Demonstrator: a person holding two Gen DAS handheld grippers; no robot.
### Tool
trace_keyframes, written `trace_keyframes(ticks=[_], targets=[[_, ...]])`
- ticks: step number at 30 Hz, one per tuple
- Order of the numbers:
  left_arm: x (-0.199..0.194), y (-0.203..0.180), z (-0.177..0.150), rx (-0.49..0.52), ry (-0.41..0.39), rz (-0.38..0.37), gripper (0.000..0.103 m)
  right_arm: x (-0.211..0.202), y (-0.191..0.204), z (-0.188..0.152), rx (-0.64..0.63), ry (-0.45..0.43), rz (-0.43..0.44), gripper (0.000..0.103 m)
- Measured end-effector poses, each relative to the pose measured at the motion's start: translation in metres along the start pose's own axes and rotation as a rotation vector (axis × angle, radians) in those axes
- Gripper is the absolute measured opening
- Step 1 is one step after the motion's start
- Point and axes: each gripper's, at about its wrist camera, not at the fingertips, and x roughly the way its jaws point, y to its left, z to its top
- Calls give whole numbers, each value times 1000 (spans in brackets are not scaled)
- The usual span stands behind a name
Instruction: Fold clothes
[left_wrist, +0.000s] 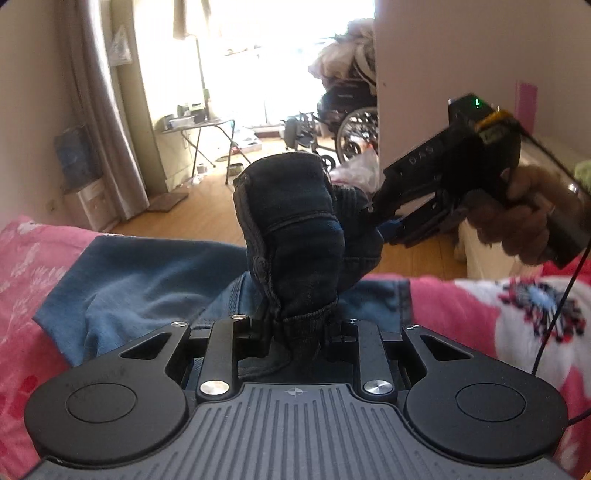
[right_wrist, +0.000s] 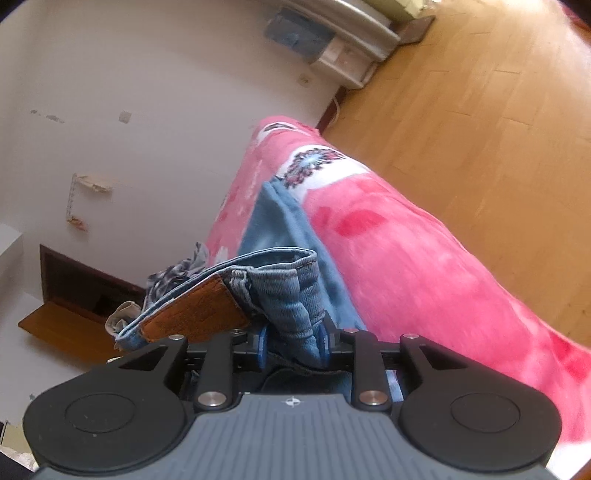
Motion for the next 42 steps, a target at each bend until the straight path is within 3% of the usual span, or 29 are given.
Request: trace_keyframes(ticks=[4,6,11,13,16,18,20,22,23,28,34,37,42], targets=[[-1,1,2,-19,3,1,33,-2,-2,-6,-4,-21,-4,30],[-1,0,4,-24,-3,-2,45,-3,-3,-6,-2,-25,-3,30],[4,1,12,-41,-40,-13,61,-2,2,-3,-53,-6,-16,30],[12,0,14,-40,-36,-7,62,-1,5,-3,-72,-1,-23,30],[20,-3,14,-42,-42,1,60,-2,6,-2,-79,1,-34,30],[22,-6,15,-44,-50,15,39,-3,5,-1,-76,0,-46,31],[20,-4,16,-79,-64,24,36,-7,7,-3,-80,-1,-81,36],[17,0,18,-123,-72,23,35,-17,8,-7,-66,-4,-117,41],[15,1,19,-135,-76,26,35,-25,8,-11,-45,-16,-131,49],[12,1,19,-163,-87,31,35,-64,-7,-45,143,-52,-210,51],[10,5,21,-199,-94,27,35,-55,-32,-81,364,-17,-161,56],[9,7,21,-210,-102,25,35,-43,-31,-80,371,-31,-141,63],[7,8,18,-225,-110,21,34,-30,-28,-72,382,-66,-116,63]])
